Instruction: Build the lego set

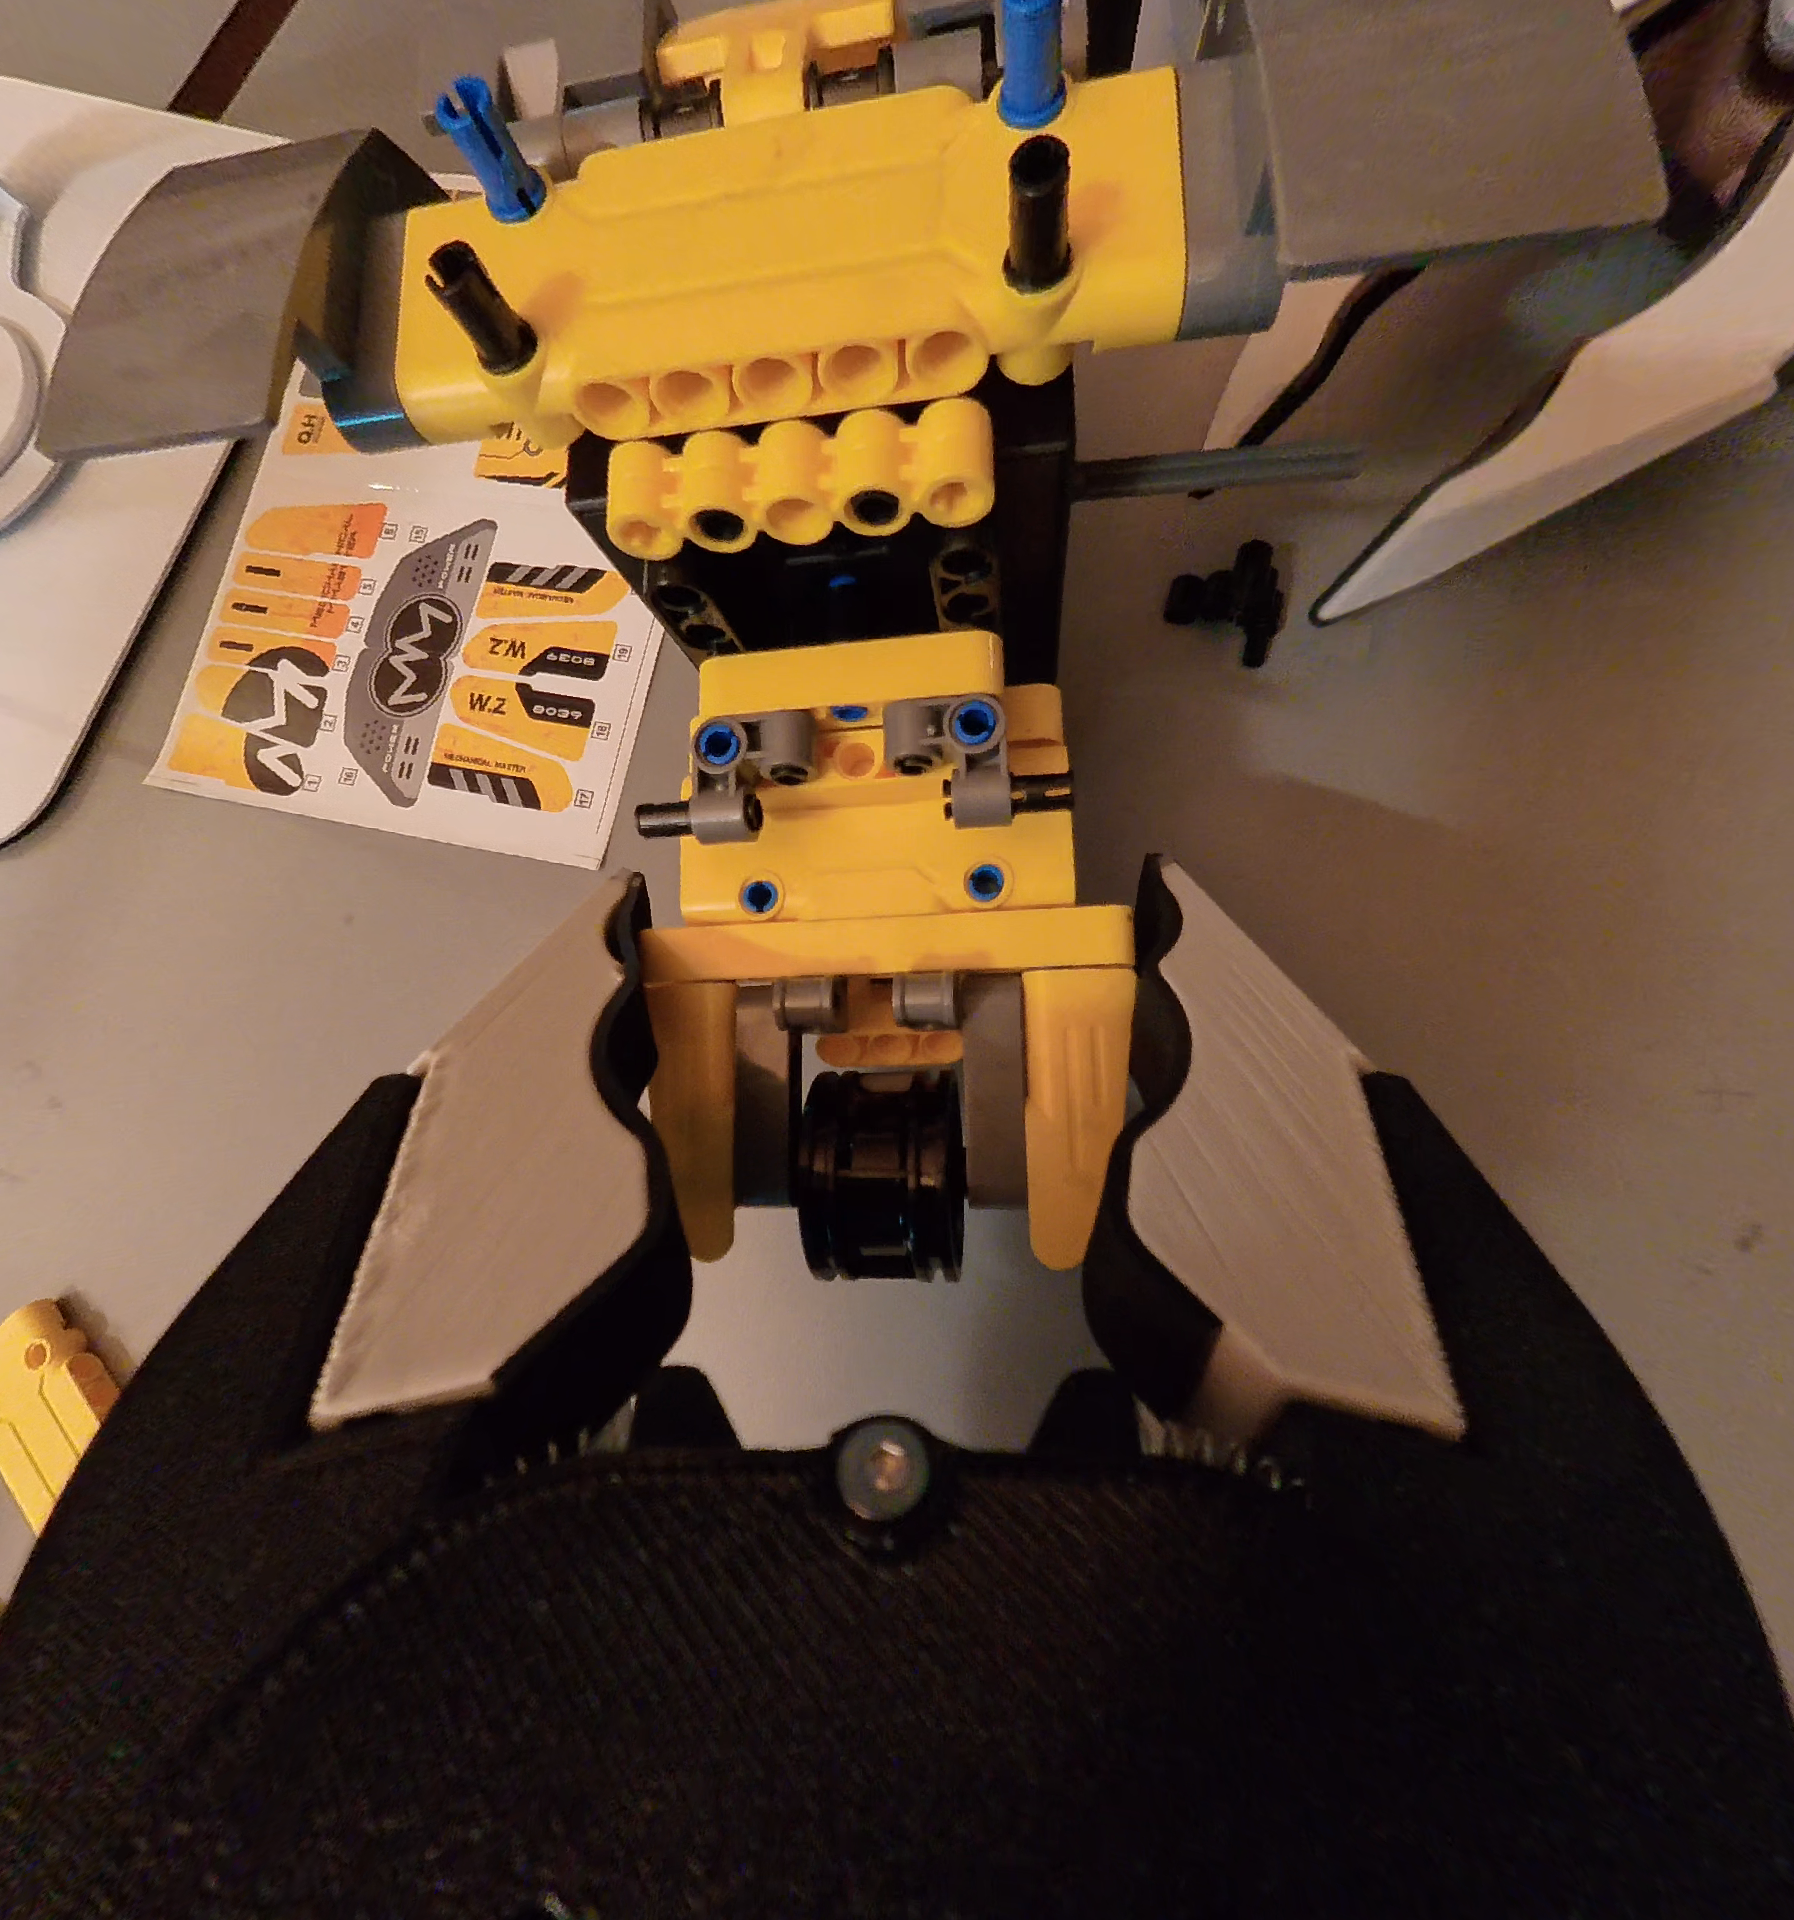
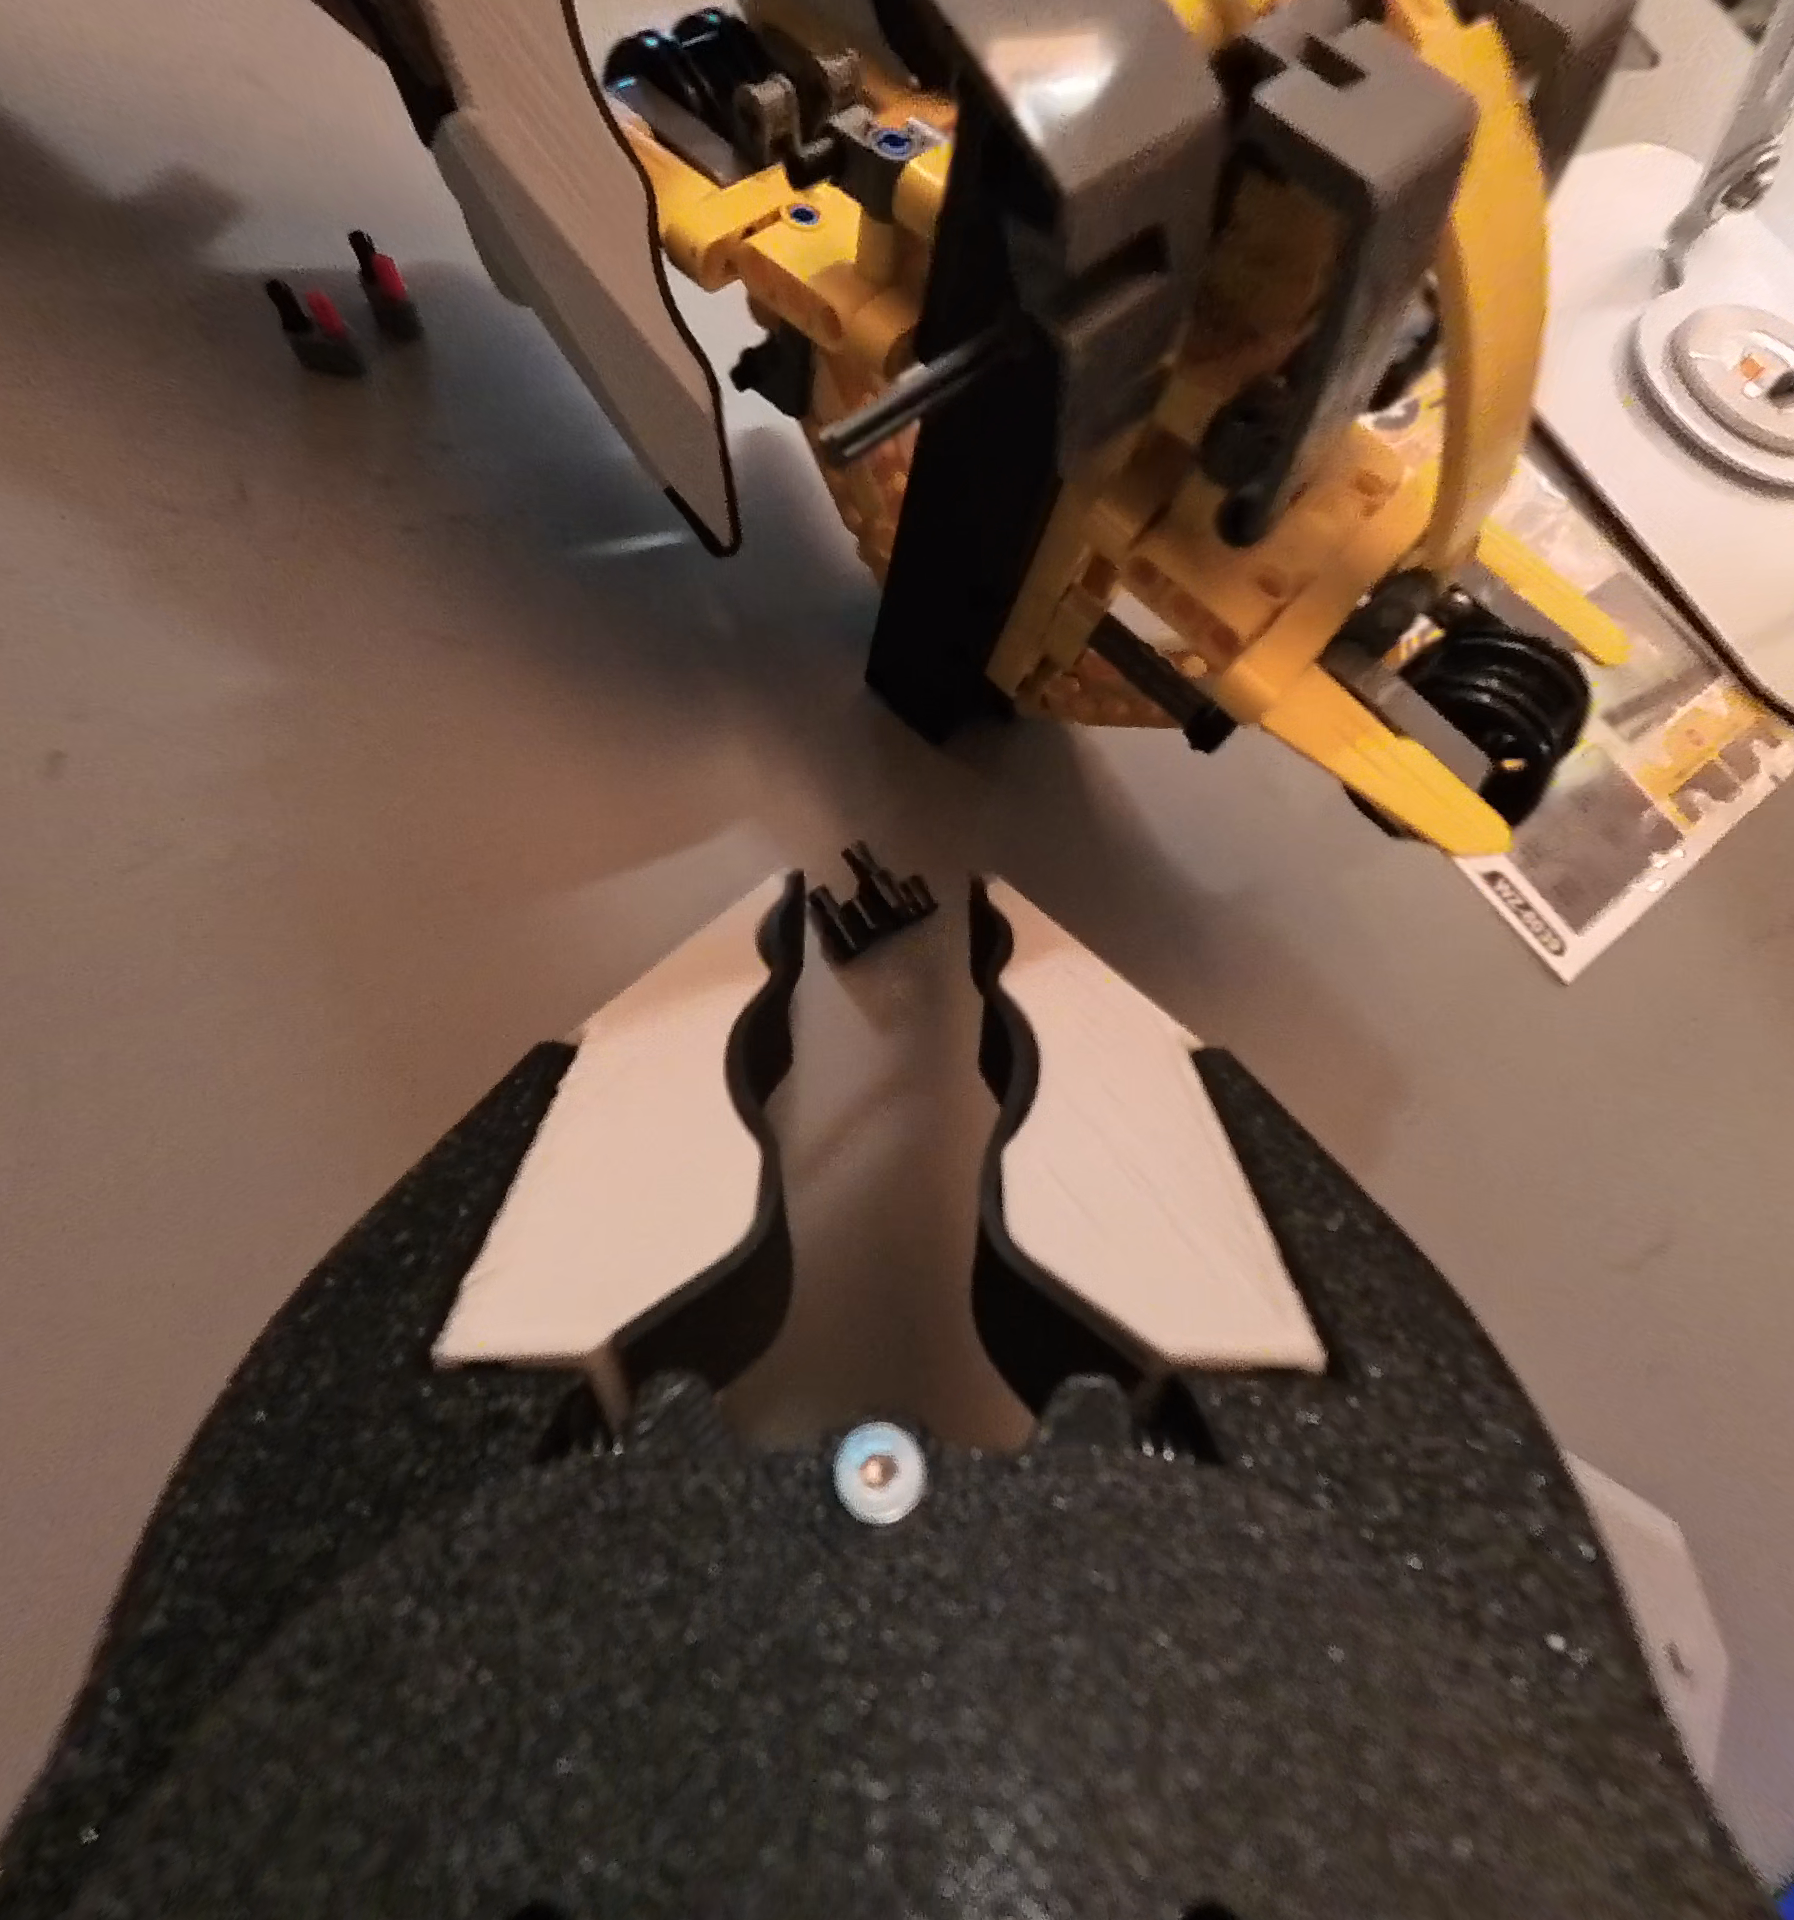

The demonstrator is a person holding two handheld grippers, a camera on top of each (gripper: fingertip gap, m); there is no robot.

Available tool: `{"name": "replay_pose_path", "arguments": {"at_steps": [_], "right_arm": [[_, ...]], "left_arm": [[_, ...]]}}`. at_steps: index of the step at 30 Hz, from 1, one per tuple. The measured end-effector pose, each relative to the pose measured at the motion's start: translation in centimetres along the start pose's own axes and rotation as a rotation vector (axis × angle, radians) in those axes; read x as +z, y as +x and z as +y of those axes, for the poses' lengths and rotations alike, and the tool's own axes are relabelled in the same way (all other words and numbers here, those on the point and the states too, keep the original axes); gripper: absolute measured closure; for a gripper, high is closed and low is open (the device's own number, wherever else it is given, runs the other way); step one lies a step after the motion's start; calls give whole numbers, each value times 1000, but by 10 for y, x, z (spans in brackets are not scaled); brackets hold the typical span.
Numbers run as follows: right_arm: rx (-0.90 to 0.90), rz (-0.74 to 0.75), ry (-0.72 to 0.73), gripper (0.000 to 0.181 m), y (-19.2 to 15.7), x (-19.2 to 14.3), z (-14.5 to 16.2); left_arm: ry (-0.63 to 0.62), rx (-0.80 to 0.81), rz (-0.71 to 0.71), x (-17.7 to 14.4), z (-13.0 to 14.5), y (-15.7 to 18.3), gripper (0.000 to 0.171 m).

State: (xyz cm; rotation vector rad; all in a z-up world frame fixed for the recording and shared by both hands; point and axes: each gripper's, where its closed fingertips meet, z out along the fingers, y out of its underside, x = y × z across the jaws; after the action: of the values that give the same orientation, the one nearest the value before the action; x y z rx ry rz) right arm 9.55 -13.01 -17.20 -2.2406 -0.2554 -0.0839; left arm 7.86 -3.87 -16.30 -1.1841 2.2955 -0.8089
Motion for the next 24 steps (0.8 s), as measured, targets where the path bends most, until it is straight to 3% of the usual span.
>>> {"name": "replay_pose_path", "arguments": {"at_steps": [24], "right_arm": [[-30, -98, -43, 168, -15, 2, 11]], "left_arm": [[-7, 10, -6, 0, 1, 0, 83]]}}
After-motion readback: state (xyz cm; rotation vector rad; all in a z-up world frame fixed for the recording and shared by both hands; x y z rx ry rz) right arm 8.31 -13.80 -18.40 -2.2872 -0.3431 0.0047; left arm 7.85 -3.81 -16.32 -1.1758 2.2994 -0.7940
